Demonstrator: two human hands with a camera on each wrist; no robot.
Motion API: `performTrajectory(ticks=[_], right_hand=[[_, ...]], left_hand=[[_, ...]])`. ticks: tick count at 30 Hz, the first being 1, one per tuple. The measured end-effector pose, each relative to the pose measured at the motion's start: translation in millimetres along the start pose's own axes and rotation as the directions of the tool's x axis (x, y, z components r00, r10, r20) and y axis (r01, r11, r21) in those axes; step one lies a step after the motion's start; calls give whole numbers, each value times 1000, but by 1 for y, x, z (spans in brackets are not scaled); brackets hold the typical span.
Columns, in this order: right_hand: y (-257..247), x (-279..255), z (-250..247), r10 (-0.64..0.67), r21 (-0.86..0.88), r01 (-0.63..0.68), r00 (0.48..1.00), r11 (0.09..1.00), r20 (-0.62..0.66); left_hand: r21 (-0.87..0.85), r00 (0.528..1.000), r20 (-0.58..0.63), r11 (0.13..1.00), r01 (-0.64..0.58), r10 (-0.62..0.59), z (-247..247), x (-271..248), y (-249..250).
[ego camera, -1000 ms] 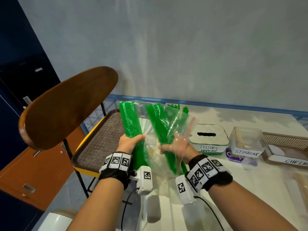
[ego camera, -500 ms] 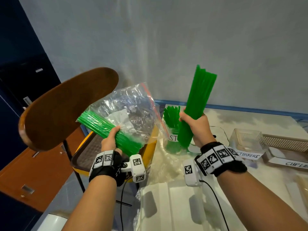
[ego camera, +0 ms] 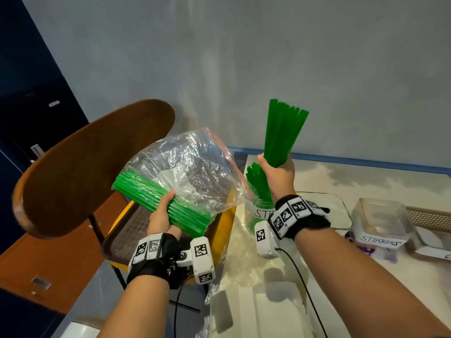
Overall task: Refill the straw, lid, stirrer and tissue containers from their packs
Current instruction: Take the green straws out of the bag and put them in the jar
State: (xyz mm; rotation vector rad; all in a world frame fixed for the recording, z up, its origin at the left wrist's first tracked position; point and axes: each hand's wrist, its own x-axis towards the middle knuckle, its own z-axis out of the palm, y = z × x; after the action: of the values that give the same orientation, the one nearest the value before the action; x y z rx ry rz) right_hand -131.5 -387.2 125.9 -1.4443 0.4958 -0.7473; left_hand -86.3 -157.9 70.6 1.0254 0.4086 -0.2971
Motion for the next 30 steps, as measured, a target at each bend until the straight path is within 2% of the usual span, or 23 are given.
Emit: performTrajectory(ticks=[10, 13, 19, 23, 26, 30], right_hand=[[43, 7, 6, 48, -242, -54, 998, 969, -30], [44, 8, 7, 71, -225, -81, 996, 971, -54], [42, 10, 7, 37, -167, -49, 997, 985, -73], [41, 8, 4, -40, -223, 29, 998, 974, -43], [43, 6, 3, -6, -245, -4, 999, 970, -40], [43, 5, 2, 16, -300, -7, 999, 954, 28]], left_hand=[[-18, 1000, 17, 1000, 13, -12, -6, 38, -14], [-12, 1000, 21, 1000, 11, -11, -4, 40, -18], [1, 1000, 9, 1000, -3, 3, -5, 40, -22], [-1, 1000, 12, 1000, -11, 11, -7, 37, -20], [-6, 1000, 12, 1000, -19, 19, -7, 33, -20], [2, 999, 7, 999, -41, 41, -6, 28, -19]])
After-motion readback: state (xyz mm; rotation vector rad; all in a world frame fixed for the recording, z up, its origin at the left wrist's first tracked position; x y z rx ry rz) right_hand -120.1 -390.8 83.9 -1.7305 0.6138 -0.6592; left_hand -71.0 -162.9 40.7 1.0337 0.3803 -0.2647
